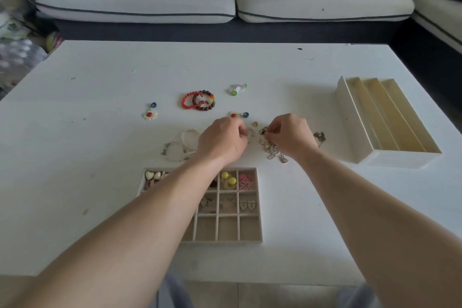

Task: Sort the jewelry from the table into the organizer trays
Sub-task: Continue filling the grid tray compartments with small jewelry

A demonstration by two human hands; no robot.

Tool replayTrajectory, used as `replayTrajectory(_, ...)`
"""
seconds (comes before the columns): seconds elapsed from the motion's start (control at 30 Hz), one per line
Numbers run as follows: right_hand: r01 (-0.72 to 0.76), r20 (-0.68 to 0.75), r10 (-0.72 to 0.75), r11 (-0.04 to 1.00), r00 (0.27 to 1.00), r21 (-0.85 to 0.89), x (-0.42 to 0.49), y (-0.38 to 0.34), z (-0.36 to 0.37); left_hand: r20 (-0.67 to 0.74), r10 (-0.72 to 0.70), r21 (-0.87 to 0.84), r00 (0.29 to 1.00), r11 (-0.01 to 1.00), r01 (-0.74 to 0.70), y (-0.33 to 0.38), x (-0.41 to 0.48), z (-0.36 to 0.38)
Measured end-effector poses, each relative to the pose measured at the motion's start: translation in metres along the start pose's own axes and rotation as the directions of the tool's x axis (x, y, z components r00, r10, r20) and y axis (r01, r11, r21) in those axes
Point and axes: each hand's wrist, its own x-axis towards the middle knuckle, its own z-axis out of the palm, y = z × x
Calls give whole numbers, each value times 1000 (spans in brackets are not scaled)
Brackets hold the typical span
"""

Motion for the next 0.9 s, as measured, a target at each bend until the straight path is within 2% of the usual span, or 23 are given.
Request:
replayTrajectory(0.17, 27, 9, -27, 998, 1000, -56, -3, 0, -5, -15, -5, -39, 1000, 999, 4, 1, -3, -5)
replayTrajectory(0.27, 41, 29, -40, 999, 999, -13, -8, 0, -11, -14, -15, -47, 1000, 999, 15, -1, -7, -10)
replayTrajectory(0.33, 42, 35, -45, 995, 998, 87, -12, -3, -18, -3, -18, -56, 1000, 998, 18, -7, -11, -15)
replayTrajectory(0.4, 14, 59, -31, 964, 998, 266, -17, -9, -25, 27, -18, -40, 999, 999, 19, -14, -16, -21)
replayTrajectory(0.5, -55, 186, -60, 828, 981, 559, -30, -24, -32, 68, -16, -67, 998, 998, 20, -25, -24, -31)
replayTrajectory(0.57, -94, 262, -119, 732, 958, 675, -41, -36, -36, 81, -18, -222, 997, 974, 36, -27, -27, -36)
replayTrajectory(0.63, -120, 302, -163, 670, 939, 733, -53, -49, -38, 131, -46, -506, 990, 856, 106, -21, -37, -45)
replayTrajectory(0.7, -108, 283, -174, 645, 943, 757, -64, -61, -37, 231, -65, -761, 971, 610, 222, -10, -51, -56)
replayTrajectory(0.73, -86, 254, -173, 645, 952, 759, -70, -66, -36, 273, -59, -824, 960, 500, 266, -7, -58, -62)
replayTrajectory(0.77, -63, 226, -170, 650, 959, 757, -74, -70, -35, 299, -50, -850, 953, 440, 290, -4, -64, -66)
replayTrajectory(0.9, -5, 184, -197, 670, 963, 742, -89, -79, -32, 278, -65, -862, 958, 424, 278, -9, -81, -73)
